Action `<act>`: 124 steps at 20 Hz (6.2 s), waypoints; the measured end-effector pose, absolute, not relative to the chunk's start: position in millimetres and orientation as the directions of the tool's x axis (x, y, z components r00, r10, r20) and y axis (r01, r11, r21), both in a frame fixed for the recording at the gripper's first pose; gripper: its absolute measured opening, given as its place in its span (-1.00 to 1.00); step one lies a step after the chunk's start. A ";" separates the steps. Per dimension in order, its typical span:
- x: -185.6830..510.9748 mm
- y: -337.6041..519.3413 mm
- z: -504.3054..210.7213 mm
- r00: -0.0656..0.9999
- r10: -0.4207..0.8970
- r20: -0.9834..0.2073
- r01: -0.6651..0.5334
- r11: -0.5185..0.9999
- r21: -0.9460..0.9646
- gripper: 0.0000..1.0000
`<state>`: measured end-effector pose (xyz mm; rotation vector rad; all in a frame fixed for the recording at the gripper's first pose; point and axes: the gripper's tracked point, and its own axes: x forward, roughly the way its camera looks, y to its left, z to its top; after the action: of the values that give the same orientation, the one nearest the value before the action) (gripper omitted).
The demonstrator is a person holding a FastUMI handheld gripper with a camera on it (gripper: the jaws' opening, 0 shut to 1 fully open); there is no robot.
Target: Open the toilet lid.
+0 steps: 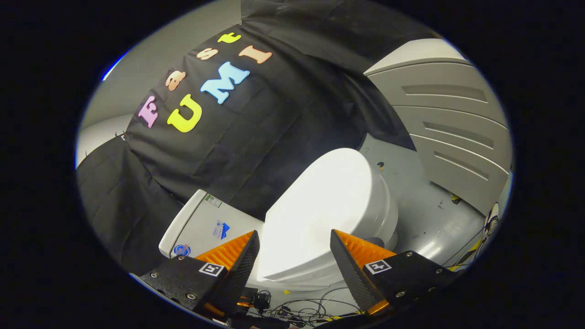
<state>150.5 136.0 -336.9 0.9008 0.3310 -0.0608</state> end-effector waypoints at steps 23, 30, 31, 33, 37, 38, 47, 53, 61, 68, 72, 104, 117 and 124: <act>156.8 98.9 -453.6 0.923 0.020 -0.384 0.369 0.234 0.900 0.25; 159.3 110.3 -473.8 0.920 0.027 -0.391 0.386 0.106 0.916 -0.69; 161.7 111.7 -476.0 0.917 0.023 -0.399 0.394 0.112 0.912 -0.72; 160.9 110.5 -476.3 0.915 0.012 -0.403 0.398 0.129 0.908 -0.70; 159.5 108.2 -476.6 0.924 0.011 -0.382 0.378 0.108 0.919 -0.70; 160.1 108.1 -477.8 0.925 0.015 -0.379 0.376 0.104 0.921 -0.70; 162.5 111.4 -468.8 0.932 -0.005 -0.363 0.361 0.120 0.925 -1.00; 164.5 113.3 -466.1 0.920 -0.013 -0.392 0.385 0.214 0.898 -1.00; 164.0 115.2 -461.8 0.908 -0.023 -0.418 0.406 0.287 0.867 -1.00; 163.2 113.7 -451.4 0.896 -0.043 -0.442 0.425 0.373 0.825 -1.00; 162.5 113.3 -435.7 0.898 -0.063 -0.436 0.419 0.426 0.802 -0.99; 164.4 154.1 -301.3 0.914 -0.176 -0.365 0.365 0.749 0.553 -1.00; 171.2 201.8 -241.7 0.895 -0.285 -0.342 0.384 0.884 0.267 -1.00; 176.5 236.9 -211.1 0.908 -0.293 -0.300 0.357 0.915 0.188 -1.00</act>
<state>176.5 236.9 -211.1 0.2427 0.2710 -0.3386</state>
